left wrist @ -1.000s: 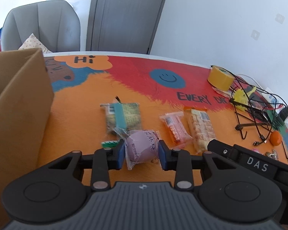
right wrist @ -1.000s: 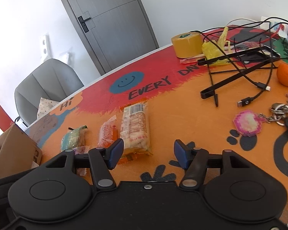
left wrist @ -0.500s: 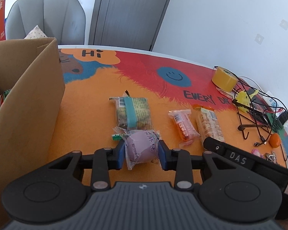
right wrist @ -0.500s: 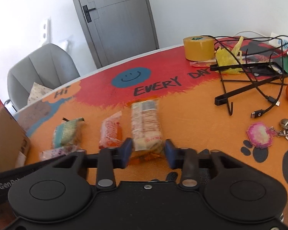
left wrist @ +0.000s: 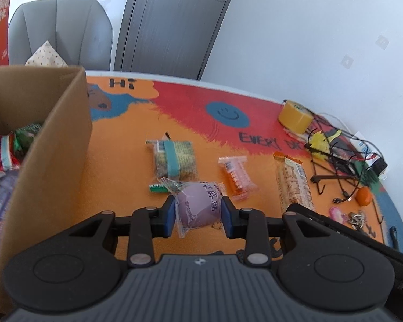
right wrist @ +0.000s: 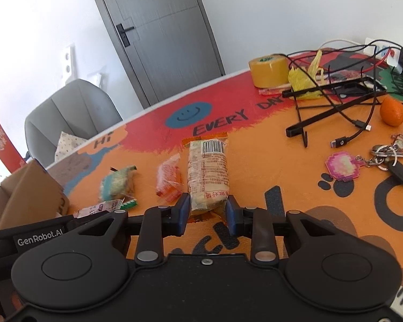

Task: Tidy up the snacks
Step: 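Carry the purple packet in the left gripper to the box while the right gripper carries the bread packet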

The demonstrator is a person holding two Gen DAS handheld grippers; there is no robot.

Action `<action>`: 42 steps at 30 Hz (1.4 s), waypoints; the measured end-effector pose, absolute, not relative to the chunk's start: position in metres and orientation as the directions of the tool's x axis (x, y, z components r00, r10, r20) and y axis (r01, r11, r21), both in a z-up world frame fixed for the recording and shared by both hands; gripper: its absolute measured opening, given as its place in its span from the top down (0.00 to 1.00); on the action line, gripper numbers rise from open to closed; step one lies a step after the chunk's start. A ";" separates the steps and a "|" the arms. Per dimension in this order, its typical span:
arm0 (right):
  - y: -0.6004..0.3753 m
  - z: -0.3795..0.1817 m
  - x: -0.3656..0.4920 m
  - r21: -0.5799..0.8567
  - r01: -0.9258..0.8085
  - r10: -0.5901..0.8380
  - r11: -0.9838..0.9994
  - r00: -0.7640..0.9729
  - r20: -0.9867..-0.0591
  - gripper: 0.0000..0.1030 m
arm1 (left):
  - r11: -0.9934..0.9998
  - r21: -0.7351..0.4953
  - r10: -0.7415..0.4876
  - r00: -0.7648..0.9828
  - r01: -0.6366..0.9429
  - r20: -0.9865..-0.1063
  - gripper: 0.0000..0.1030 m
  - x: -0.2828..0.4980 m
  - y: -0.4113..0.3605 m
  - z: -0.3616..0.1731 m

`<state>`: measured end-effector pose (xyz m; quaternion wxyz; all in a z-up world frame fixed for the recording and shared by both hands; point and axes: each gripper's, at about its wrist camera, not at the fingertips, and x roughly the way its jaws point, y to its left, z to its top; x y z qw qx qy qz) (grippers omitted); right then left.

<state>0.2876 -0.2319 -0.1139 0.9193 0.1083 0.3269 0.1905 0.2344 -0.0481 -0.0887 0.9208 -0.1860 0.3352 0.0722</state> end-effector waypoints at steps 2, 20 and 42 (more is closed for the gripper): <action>-0.231 -0.107 0.283 0.329 -0.289 0.431 0.899 0.718 -0.546 0.72 | 0.920 -0.300 0.010 0.778 -0.254 -0.628 0.68 0.229 -0.046 -0.081; -0.178 -0.054 0.247 0.365 -0.453 0.579 0.813 0.689 -0.436 0.71 | 0.896 -0.330 0.097 0.856 -0.298 -0.507 0.68 0.173 0.008 -0.024; -0.081 -0.035 0.205 0.344 -0.609 0.696 0.715 0.570 -0.436 0.71 | 0.801 -0.365 0.253 0.821 -0.475 -0.512 0.68 0.116 0.107 -0.029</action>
